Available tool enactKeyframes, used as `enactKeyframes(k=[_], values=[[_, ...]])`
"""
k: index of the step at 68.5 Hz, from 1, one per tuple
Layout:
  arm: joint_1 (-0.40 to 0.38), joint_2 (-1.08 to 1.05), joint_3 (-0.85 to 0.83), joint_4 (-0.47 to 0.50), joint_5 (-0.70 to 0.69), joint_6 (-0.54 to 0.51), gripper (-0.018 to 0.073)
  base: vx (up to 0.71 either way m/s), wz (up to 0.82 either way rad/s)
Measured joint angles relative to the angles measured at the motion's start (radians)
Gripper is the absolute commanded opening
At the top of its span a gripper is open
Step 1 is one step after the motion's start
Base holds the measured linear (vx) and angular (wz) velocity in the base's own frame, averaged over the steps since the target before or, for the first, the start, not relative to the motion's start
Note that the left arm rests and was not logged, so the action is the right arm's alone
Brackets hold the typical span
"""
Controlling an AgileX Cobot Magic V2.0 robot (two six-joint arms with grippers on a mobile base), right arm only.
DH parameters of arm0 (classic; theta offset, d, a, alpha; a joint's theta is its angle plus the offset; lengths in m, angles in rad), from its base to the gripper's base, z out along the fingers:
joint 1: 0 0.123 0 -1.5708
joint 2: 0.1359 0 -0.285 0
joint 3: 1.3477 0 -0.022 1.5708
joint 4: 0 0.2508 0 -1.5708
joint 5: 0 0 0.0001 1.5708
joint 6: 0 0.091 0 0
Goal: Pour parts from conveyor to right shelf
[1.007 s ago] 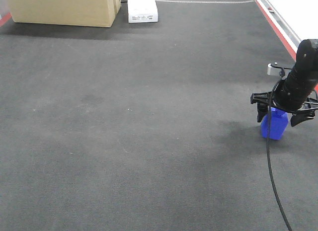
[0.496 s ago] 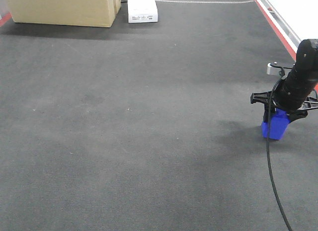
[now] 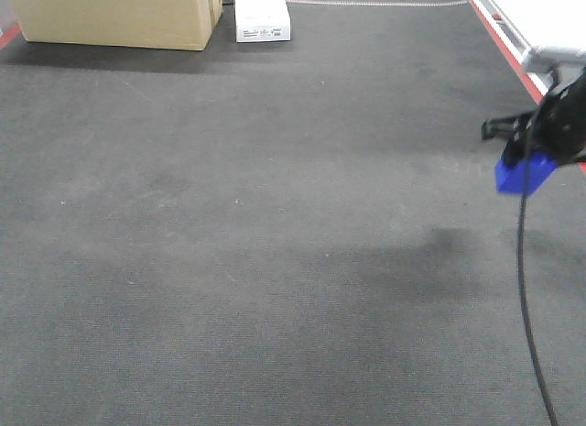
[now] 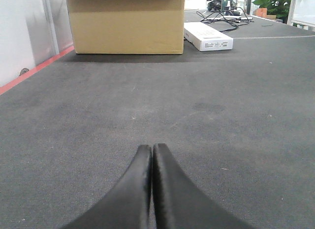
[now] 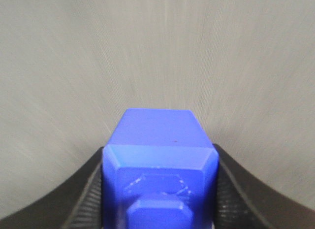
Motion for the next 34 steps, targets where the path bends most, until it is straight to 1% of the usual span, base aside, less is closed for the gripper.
enactKeyframes(k=[14, 21, 27, 34], values=[[0.000, -0.251, 0.252, -0.001, -0.207, -0.009, -0.0007, 0.00, 0.00], [0.000, -0.400, 0.382, -0.001, -0.298, -0.041, -0.0006, 0.00, 0.00], [0.000, -0.520, 0.472, -0.001, -0.348, -0.071, -0.0006, 0.00, 0.00], [0.000, -0.665, 0.561, -0.001, -0.365, -0.091, -0.0006, 0.00, 0.00]])
